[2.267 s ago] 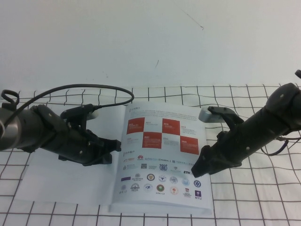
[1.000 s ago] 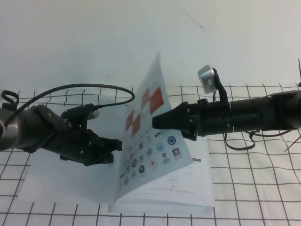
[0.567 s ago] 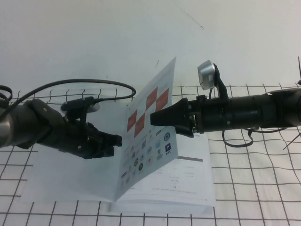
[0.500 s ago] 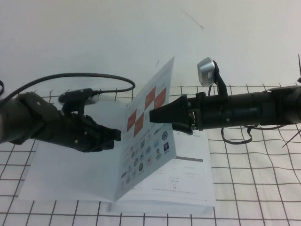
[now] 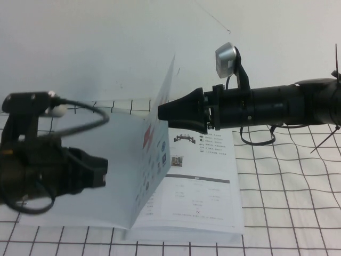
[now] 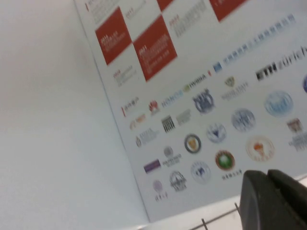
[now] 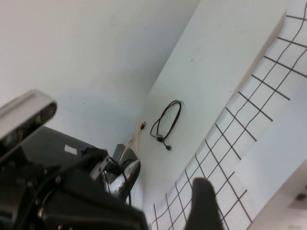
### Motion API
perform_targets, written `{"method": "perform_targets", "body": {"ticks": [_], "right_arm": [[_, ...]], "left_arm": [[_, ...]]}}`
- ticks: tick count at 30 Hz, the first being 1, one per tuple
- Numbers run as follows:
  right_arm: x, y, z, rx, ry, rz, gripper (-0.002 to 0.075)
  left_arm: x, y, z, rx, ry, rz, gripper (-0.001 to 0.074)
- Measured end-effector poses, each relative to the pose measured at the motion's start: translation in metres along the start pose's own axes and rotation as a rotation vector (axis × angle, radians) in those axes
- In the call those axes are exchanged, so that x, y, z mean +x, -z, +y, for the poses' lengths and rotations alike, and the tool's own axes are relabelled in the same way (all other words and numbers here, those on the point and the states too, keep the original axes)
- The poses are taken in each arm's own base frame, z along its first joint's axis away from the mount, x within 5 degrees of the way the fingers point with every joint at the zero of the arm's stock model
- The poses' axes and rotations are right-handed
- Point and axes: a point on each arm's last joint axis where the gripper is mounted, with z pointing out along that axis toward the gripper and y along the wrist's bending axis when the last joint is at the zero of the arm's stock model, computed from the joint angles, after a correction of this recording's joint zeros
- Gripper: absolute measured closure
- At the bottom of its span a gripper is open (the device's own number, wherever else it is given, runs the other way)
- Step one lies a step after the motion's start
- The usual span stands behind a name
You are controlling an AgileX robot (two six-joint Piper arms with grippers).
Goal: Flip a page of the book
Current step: Open the closed book
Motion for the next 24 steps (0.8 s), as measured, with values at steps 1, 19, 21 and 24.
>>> {"method": "perform_targets", "body": {"ticks": [1,19,21,24], "right_arm": [[0.001,-0.002,0.001,-0.003,0.001,0.004,0.0265],[0.012,-0.031,0.006,0.033,0.063,0.033,0.0265],[0.012,-0.032,0.007,0.033,0.068,0.035,0.0265],[0.012,-0.032,0.007,0.033,0.07,0.035,0.0265]], "left_arm": [[0.01,0.004,-0.002,0.009,-0.006,-0.007,0.0737],[0.075,-0.026,-0.061,0.085,-0.172,-0.239,0.0738],[0.076,-0.036,-0.064,0.053,-0.185,-0.264,0.0738],[0.078,-0.053,-0.063,-0.019,-0.196,-0.296,0.0738]]}}
